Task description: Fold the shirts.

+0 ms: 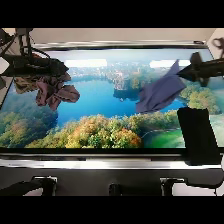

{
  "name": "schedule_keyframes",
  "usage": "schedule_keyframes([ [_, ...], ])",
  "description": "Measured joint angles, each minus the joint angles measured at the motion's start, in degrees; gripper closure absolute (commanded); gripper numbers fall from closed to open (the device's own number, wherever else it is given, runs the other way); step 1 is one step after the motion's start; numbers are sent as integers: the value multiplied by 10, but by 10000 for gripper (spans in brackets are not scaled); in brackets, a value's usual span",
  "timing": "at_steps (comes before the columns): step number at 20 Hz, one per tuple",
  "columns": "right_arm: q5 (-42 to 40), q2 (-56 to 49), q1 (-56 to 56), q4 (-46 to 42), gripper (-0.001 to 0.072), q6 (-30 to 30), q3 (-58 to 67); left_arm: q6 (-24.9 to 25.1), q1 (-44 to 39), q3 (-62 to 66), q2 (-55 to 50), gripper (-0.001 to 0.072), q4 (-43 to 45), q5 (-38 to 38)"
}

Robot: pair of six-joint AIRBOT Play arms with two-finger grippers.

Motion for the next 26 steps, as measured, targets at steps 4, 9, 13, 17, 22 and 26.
schedule_keyframes([
  [4, 30, 2, -106, -5, 682, 18, 38, 3, 0, 0, 0, 676, 0, 9],
  [9, 53, 7, -202, -10, 682, 32, 50, 4, 0, 0, 0, 676, 0, 17],
  [13, 81, 24, -257, -10, 681, 52, 52, 4, 0, 0, 0, 676, 0, 18],
  [17, 149, 41, -284, -75, 680, 73, 52, 5, 0, 0, 0, 677, 0, 19],
  [22, 177, 67, -293, -227, 681, 88, 2, 6, 0, 0, 0, 677, 0, 19],
  [26, 179, 123, -294, -362, 680, 81, -160, 7, 0, 0, 0, 677, 0, 19],
])
